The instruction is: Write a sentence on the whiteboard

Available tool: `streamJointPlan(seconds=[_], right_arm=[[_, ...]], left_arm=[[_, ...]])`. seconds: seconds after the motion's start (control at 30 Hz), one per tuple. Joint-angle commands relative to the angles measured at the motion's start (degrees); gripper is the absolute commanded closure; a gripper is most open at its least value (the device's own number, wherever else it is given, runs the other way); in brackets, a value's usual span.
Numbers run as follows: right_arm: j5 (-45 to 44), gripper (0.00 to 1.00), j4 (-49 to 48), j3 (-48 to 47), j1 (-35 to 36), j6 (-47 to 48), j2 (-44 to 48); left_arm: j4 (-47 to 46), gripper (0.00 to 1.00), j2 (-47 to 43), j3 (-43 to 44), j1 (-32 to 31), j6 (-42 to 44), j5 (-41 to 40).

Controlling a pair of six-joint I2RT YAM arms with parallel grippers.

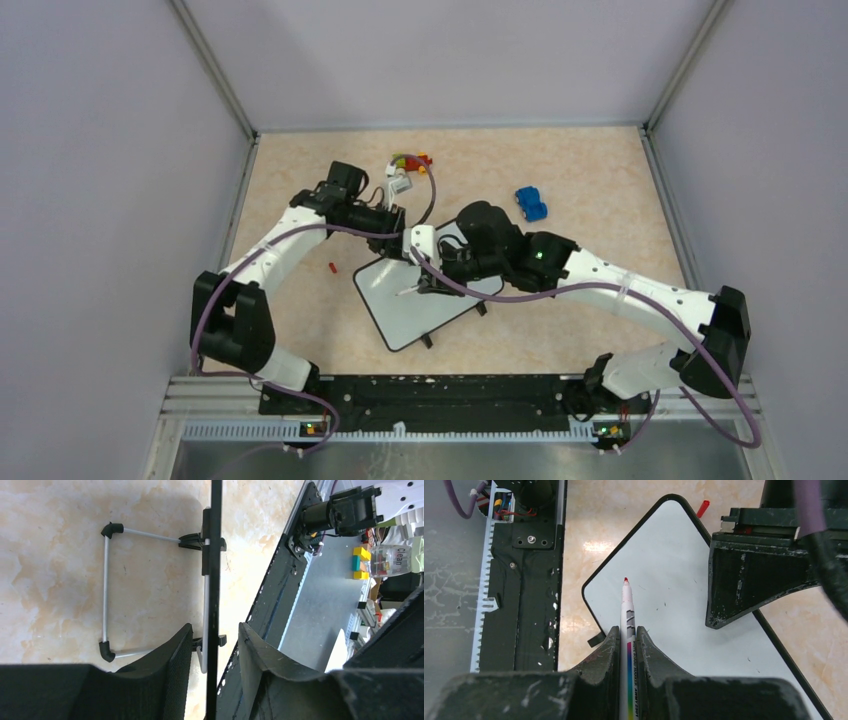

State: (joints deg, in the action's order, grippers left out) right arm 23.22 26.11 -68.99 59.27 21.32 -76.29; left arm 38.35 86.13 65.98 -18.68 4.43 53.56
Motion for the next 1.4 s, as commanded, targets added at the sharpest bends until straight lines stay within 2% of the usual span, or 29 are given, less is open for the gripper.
streamJointPlan(seconds=[0.0, 0.17, 0.33, 0.57, 0.67, 0.7, 0.73, 0.83, 1.0, 1.37], right_arm=[[1.0, 1.0, -3.0, 0.0, 0.8, 0.8, 0.5], [-0.7, 1.0, -4.9, -0.6, 2.3, 0.3, -0.3], [-8.7, 1.0, -8.2, -1.7, 5.8, -0.7, -2.5], [-16.3, 1.0, -12.3, -2.7, 7.7, -2.9, -5.3], [-17.4, 1.0, -12.9, -3.9, 7.9, -3.9, -6.6], [-17.4, 1.0, -12.7, -4.4, 7.9, -4.1, -6.8], [-17.4, 1.0, -12.5, -4.9, 7.9, -4.2, -7.1], [-17.0, 1.0, -12.1, -5.8, 7.9, -4.5, -7.7], [-16.1, 1.0, -11.6, -6.6, 7.9, -5.3, -8.0], [-14.9, 1.0, -10.6, -8.5, 7.9, -4.9, -10.6]], left_arm=[[6.2, 0.53, 0.8, 6.4, 1.9, 5.1, 3.3], [14.3, 0.52, 0.4, 9.0, 3.4, 10.8, 4.0], [11.7, 0.59, -1.8, 6.5, 3.5, 9.1, 4.2], [10.8, 0.75, -1.6, 5.8, 3.5, 8.5, 5.2], [10.4, 0.85, -1.1, 5.4, 3.4, 8.3, 5.6], [10.3, 0.88, -1.0, 8.8, 3.4, 8.2, 5.7], [10.2, 0.9, -0.8, 5.7, 3.4, 8.1, 5.7], [10.0, 0.96, -0.4, 5.4, 3.4, 7.8, 5.9], [9.9, 1.0, 0.2, 5.7, 3.4, 7.6, 6.0], [10.0, 1.0, 0.3, 6.0, 3.4, 7.4, 5.8]])
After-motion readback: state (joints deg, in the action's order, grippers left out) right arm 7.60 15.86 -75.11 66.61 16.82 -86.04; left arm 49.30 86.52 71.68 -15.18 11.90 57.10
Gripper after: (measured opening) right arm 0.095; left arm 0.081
